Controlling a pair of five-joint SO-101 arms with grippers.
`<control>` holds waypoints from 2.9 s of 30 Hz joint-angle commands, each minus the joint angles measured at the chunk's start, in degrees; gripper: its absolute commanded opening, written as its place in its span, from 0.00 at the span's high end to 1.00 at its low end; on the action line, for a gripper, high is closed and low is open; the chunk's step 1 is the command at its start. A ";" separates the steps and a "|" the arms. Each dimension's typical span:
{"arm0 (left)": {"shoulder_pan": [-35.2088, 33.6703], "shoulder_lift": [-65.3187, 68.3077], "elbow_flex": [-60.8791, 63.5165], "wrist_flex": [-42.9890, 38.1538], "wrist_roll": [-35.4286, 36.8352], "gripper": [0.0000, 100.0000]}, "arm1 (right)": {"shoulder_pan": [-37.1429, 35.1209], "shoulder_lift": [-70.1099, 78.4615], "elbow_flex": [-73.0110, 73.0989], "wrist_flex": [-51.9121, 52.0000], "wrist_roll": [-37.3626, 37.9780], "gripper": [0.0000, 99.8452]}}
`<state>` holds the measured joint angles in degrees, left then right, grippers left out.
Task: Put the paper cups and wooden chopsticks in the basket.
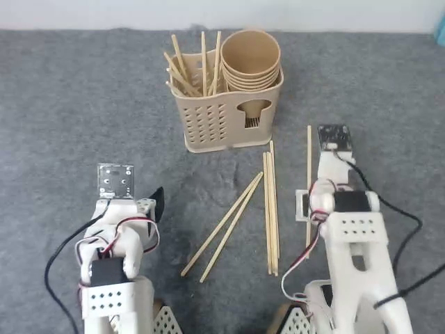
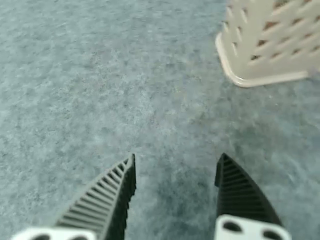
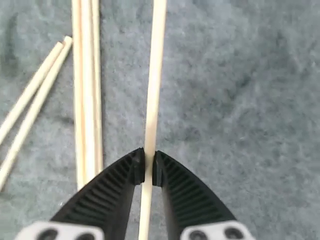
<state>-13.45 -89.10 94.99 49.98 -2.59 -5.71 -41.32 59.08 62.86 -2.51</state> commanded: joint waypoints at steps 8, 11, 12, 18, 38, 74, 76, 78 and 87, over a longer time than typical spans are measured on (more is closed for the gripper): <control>2.37 0.53 -12.18 14.95 -3.08 0.75 | 0.66 3.30 7.47 -13.67 -0.70 0.99; 2.37 1.67 -19.30 20.31 -8.00 0.75 | 0.66 5.14 7.65 -14.55 -2.64 0.99; 2.37 3.52 -21.76 21.54 -9.05 0.75 | 0.66 5.58 7.65 -14.55 -2.64 0.99; 3.60 30.77 -37.76 26.37 -11.16 0.75 | 0.66 7.16 7.65 -15.08 -2.55 0.99; 39.12 57.23 -36.62 13.63 -11.25 0.70 | 0.66 6.73 8.35 -15.52 -2.37 0.99; 43.08 71.82 -39.87 7.30 -10.99 0.99 | 0.75 6.64 8.35 -15.16 -2.37 0.99; 45.54 66.20 -38.99 10.81 -10.99 0.99 | 0.75 6.64 8.35 -15.16 -2.37 0.99; 47.03 60.66 -39.52 15.30 -10.90 0.99 | 0.75 6.64 8.35 -15.25 -2.37 0.99; 42.37 42.46 -54.46 34.81 -11.34 0.99 | 0.75 6.64 8.35 -15.34 -2.37 0.99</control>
<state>32.18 -39.16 49.10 78.29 -14.29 -5.89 -34.20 67.78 47.91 -4.62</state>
